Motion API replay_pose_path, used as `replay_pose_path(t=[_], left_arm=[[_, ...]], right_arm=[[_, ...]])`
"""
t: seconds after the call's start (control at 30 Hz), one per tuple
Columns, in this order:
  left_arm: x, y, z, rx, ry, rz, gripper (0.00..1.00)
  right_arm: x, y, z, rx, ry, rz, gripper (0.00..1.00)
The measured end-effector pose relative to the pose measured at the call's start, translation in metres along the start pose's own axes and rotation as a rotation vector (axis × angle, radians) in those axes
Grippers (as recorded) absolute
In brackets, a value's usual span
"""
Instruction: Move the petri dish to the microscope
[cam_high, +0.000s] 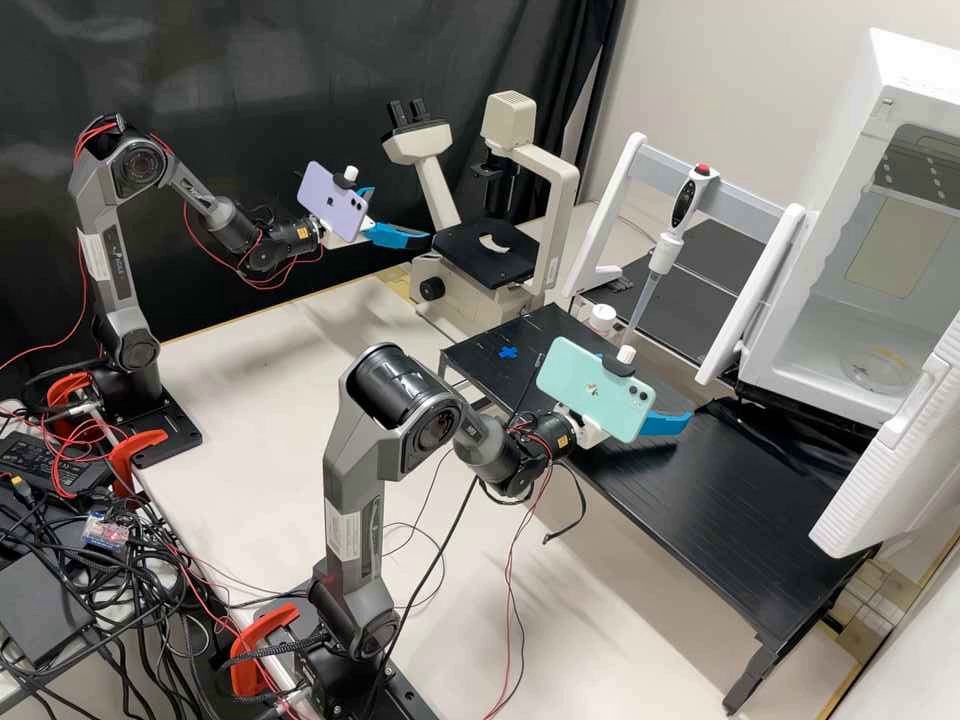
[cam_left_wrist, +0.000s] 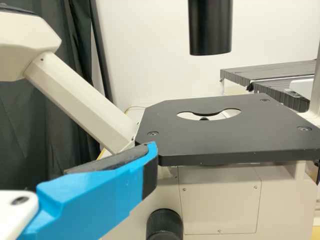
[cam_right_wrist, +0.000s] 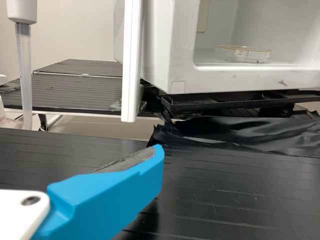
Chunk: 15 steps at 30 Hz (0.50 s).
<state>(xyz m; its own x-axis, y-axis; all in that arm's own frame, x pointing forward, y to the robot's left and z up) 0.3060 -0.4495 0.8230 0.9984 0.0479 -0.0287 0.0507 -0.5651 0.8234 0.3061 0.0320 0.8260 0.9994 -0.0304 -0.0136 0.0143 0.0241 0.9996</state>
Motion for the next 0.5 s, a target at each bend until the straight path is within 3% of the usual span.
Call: replay_pose_path(t=[0.5], left_arm=[[0.0,0.0,0.0,0.0,0.0,0.0,1.0]], right_arm=[[-0.0039,0.001,0.0087,-0.005,-0.026,-0.001,1.0]])
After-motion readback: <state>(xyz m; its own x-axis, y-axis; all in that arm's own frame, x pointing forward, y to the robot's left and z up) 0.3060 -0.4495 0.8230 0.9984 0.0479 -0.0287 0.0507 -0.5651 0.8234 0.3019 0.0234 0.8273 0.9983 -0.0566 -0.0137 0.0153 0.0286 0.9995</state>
